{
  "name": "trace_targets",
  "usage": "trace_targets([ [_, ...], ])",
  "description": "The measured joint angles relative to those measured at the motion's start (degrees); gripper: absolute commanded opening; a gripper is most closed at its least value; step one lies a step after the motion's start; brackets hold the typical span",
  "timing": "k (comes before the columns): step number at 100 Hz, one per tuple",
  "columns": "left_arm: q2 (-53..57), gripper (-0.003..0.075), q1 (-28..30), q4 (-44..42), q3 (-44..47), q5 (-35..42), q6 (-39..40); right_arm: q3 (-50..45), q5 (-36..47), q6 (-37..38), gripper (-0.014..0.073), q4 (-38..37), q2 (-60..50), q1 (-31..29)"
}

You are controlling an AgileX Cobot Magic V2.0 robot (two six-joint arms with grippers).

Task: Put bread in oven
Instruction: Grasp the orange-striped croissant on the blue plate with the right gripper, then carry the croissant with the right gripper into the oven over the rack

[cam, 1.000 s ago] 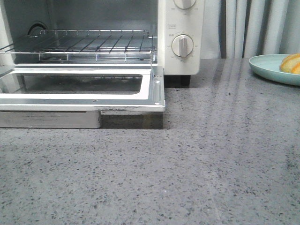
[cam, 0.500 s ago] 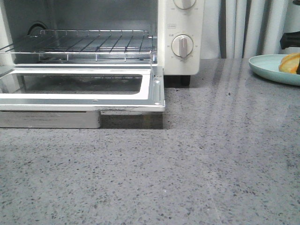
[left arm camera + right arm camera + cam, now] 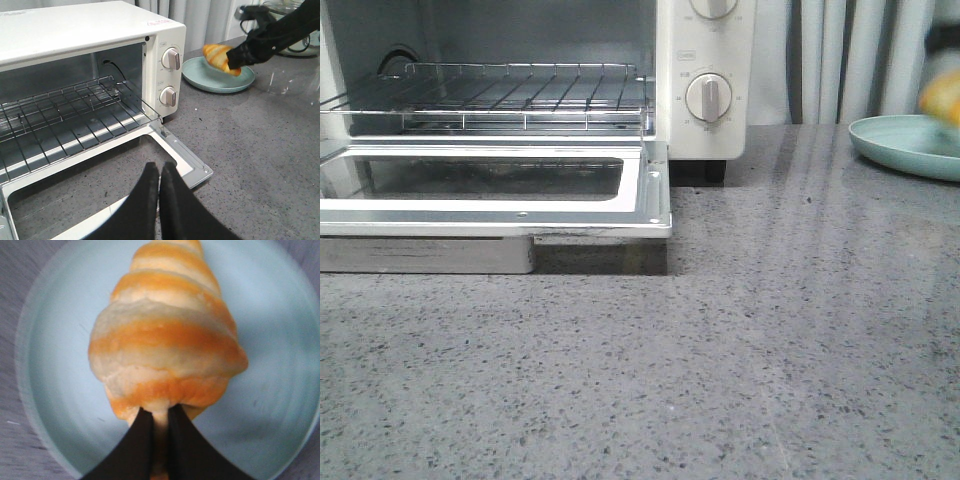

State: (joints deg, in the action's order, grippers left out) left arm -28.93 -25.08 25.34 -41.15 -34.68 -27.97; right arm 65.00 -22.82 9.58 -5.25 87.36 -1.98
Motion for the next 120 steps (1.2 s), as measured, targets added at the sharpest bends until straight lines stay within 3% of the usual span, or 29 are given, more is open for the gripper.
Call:
trace_targets([
  [14, 0.0, -0.0022, 0.0, 0.0, 0.0, 0.25, 0.0, 1.66, 4.3, -0.47, -0.0069, -1.53, -10.55, 7.47],
  [28, 0.0, -0.0021, 0.0, 0.0, 0.0, 1.93, 0.0, 7.89, 4.79, -0.69, -0.0069, -5.09, -15.37, 21.29],
  [45, 0.0, -0.0021, 0.0, 0.0, 0.0, 2.8, 0.0, 15.25, 3.03, -0.82, -0.0069, -7.85, -12.79, 39.86],
  [58, 0.0, -0.0021, 0.0, 0.0, 0.0, 2.8, 0.0, 18.17, -0.02, -0.82, -0.0069, -8.7, -6.44, 48.58],
  [90, 0.0, -0.0021, 0.0, 0.0, 0.0, 2.8, 0.0, 18.39, -8.06, -0.82, -0.0069, -9.75, 5.97, 51.94],
  [120, 0.0, -0.0021, 0.0, 0.0, 0.0, 2.8, 0.0, 21.91, -4.81, -0.92, -0.0069, -10.17, 13.72, 45.13],
])
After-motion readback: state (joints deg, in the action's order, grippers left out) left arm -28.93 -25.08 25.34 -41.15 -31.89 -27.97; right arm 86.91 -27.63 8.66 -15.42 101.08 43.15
